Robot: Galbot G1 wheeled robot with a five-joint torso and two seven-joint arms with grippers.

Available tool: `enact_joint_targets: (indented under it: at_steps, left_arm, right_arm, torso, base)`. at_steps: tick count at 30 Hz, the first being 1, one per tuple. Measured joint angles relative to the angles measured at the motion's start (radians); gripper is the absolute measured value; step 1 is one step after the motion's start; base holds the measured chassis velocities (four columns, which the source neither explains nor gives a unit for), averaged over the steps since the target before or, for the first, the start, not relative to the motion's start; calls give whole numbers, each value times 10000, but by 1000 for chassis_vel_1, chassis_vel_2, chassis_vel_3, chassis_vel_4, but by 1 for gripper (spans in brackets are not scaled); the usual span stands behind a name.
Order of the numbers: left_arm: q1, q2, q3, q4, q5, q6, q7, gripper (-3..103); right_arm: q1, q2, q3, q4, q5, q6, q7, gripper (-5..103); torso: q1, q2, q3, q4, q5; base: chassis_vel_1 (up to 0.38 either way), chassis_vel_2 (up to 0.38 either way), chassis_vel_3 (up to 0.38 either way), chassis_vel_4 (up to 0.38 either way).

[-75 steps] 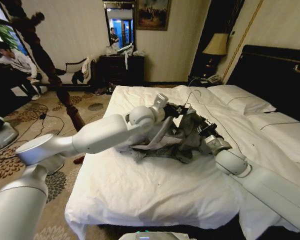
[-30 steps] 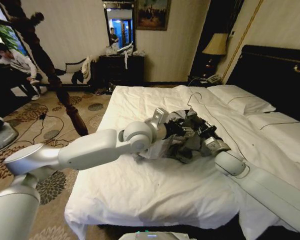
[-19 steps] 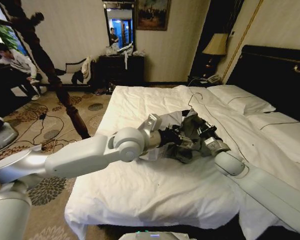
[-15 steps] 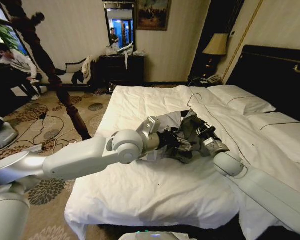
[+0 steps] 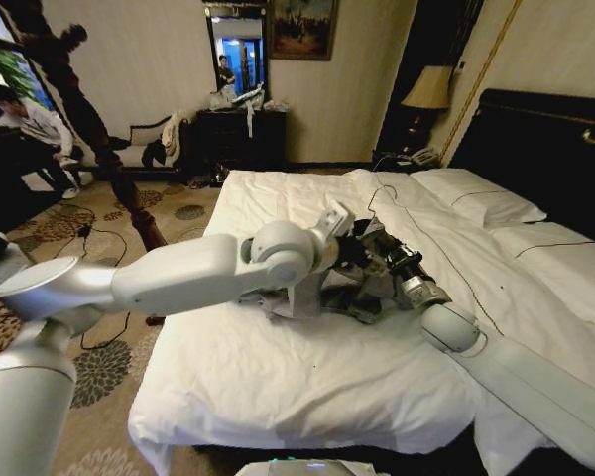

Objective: Pick up the clothes from the bed and hang them on the clothes hanger.

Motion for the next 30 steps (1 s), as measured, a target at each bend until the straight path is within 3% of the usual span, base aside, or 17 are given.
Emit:
enact_joint_targets:
  at_steps: [7,11,12,16,17,19,21,22,25,26,28,30]
  left_arm:
    - [-99,883,-180,-766,5,-120,234,100]
    - [368,2111,-936,-1490,-479,-464,291,100]
    - [368,2111,-936,-1490,-479,-464,291,100]
    - [720,3546,-1512,-1261,-192,-486,1170,100]
    - [720,3546,-1512,-1261,-192,-486,1170,100]
    - [990,4152,-1754,-815,117,-703,2225,100]
    - [1102,4276,-1828,-655,137,-807,2562,100]
    - [1226,4397,-1896,-436,188,-965,3024,100]
    - [1299,4660,-1521,390,847,-2104,4803,100]
    - [1299,4660,-1521,390,847,-2104,4803,100]
    - [1116,4631,-1039,1098,1302,-2850,5982,100]
    - [972,4520,-808,1579,1451,-3087,6653,100]
  right_arm:
    - [-166,-16,192,-86,-142,166,0,19]
    - [-172,68,189,-135,-236,200,0,19]
    - [-172,68,189,-135,-236,200,0,19]
    - [-185,62,134,-163,-351,260,0,19]
    - [-185,62,134,-163,-351,260,0,19]
    - [-106,69,32,-164,-381,263,-2,19]
    - [-83,72,-1,-162,-383,263,-2,19]
    - [-62,73,-33,-152,-384,263,-2,19]
    - [-42,32,-72,-68,-414,263,-1,19]
    - [-42,32,-72,-68,-414,263,-1,19]
    - [-51,-18,-65,-28,-448,284,0,19]
    - [-68,-64,-45,-1,-477,311,1,19]
  torso:
    - [-4,1,-1,6,-4]
    - [-3,1,-2,-2,-3]
    - [-3,1,-2,-2,-3]
    - [-5,2,-2,9,-8]
    - [-5,2,-2,9,-8]
    - [-4,1,-2,6,-6]
    - [-4,2,-2,3,-6]
    - [-4,1,-2,1,-6]
    - [-4,2,-1,5,-7]
    - [-4,2,-1,5,-7]
    - [-5,2,-1,1,-3]
    - [-4,1,-1,-1,-3]
  base:
    - [0,0,0,0]
    - [0,0,0,0]
    - [0,0,0,0]
    - [0,0,0,0]
    - [0,0,0,0]
    - [0,0,0,0]
    - [0,0,0,0]
    - [0,0,0,0]
    - [0,0,0,0]
    - [0,0,0,0]
    - [0,0,0,0]
    - [0,0,0,0]
